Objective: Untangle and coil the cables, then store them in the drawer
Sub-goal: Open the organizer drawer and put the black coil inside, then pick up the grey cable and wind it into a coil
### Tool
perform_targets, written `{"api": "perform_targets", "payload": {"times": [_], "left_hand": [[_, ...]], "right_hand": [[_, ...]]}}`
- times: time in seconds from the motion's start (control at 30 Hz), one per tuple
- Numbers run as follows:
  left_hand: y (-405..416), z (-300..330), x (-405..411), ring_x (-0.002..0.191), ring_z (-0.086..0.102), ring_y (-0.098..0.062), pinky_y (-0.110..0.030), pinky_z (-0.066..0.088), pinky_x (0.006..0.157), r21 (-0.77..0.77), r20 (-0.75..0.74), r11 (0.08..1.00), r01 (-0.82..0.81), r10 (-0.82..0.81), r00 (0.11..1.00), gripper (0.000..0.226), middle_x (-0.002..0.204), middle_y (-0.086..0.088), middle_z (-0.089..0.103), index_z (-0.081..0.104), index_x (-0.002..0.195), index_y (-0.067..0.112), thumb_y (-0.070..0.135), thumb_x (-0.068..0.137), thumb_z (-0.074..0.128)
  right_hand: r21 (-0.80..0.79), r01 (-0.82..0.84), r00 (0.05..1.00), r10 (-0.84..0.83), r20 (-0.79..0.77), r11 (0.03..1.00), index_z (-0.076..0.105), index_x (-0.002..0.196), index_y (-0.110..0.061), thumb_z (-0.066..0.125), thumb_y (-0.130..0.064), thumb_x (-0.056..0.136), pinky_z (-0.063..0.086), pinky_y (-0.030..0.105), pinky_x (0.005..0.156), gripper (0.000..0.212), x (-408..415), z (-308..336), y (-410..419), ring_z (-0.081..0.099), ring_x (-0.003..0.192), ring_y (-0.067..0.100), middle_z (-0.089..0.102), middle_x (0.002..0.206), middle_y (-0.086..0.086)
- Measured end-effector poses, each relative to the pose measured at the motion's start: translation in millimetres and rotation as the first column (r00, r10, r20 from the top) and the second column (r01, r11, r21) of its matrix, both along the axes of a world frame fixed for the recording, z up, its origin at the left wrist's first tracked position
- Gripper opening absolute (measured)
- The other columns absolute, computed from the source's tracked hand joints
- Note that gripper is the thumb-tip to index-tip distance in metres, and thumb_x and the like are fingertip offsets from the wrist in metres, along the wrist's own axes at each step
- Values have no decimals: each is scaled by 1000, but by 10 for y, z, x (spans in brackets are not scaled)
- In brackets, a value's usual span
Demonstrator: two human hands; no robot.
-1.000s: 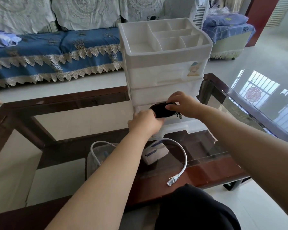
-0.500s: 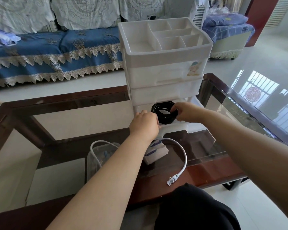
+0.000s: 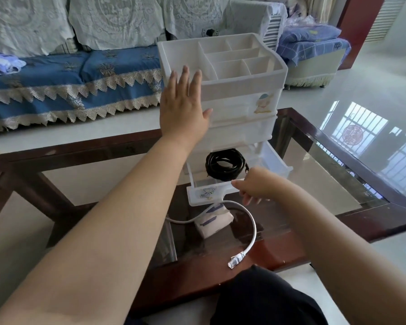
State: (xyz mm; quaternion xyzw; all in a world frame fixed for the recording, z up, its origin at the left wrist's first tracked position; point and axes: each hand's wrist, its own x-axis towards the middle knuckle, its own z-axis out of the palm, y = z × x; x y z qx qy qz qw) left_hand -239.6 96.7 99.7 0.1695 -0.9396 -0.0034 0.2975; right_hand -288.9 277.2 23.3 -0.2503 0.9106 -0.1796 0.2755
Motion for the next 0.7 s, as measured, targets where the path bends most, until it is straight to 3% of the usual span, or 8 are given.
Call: {"api": "perform_targets", "payload": {"times": [0.13, 0.3, 0.4, 0.5, 0.57, 0.7], "left_hand": [[-17, 111, -34, 145, 17, -34, -40, 10, 120, -23, 12, 999, 25, -25, 1000, 66, 149, -15, 37, 33, 144, 10, 43, 92, 57], [31, 180, -2, 143, 22, -33, -37, 10, 118, -5, 26, 999, 41, -41, 999, 64, 146, -17, 40, 37, 140, 8, 40, 91, 60], [37, 191, 2, 143, 22, -33, -37, 10, 119, -13, 52, 999, 33, -33, 998, 65, 147, -17, 39, 36, 141, 8, 42, 90, 60], [38, 201, -8, 143, 22, -33, -37, 10, 119, -16, 48, 999, 42, -41, 998, 65, 147, -17, 38, 36, 141, 8, 42, 90, 60], [27, 195, -19, 143, 21, -33, -37, 11, 119, -9, 50, 999, 40, -40, 998, 65, 147, -16, 38, 37, 140, 9, 43, 90, 60], [-29, 176, -19, 144, 19, -33, -37, 11, 119, 2, 48, 998, 59, -59, 997, 65, 148, -14, 38, 36, 143, 10, 42, 90, 60]], "right_hand": [[-160, 90, 989, -69, 134, 983, 65, 93, 1, 48, -26, 94, 47, 18, 45, 32, 138, -106, -51, 57, 50, 11, 68, 72, 5], [-304, 237, 970, -207, 126, 923, 55, 71, -6, 50, -11, 83, 49, 32, 54, 13, 76, -322, -239, 51, 58, 23, 57, 71, 14], [-387, 305, 951, -253, 179, 870, 49, 78, -12, 51, -11, 79, 49, 29, 51, 3, -49, -364, -392, 57, 69, 24, 56, 83, 14], [-436, 371, 926, -290, 242, 820, 47, 106, -12, 50, -10, 82, 48, 25, 51, 24, -172, -385, -554, 63, 82, 25, 56, 104, 12], [-475, 403, 911, -290, 294, 782, 43, 119, -8, 46, -3, 85, 46, 26, 51, 34, -240, -376, -625, 60, 77, 24, 54, 103, 8], [-513, 400, 909, -260, 325, 759, 42, 123, -11, 43, 3, 86, 42, 20, 41, 39, -252, -393, -633, 57, 61, 19, 51, 105, 3]]}}
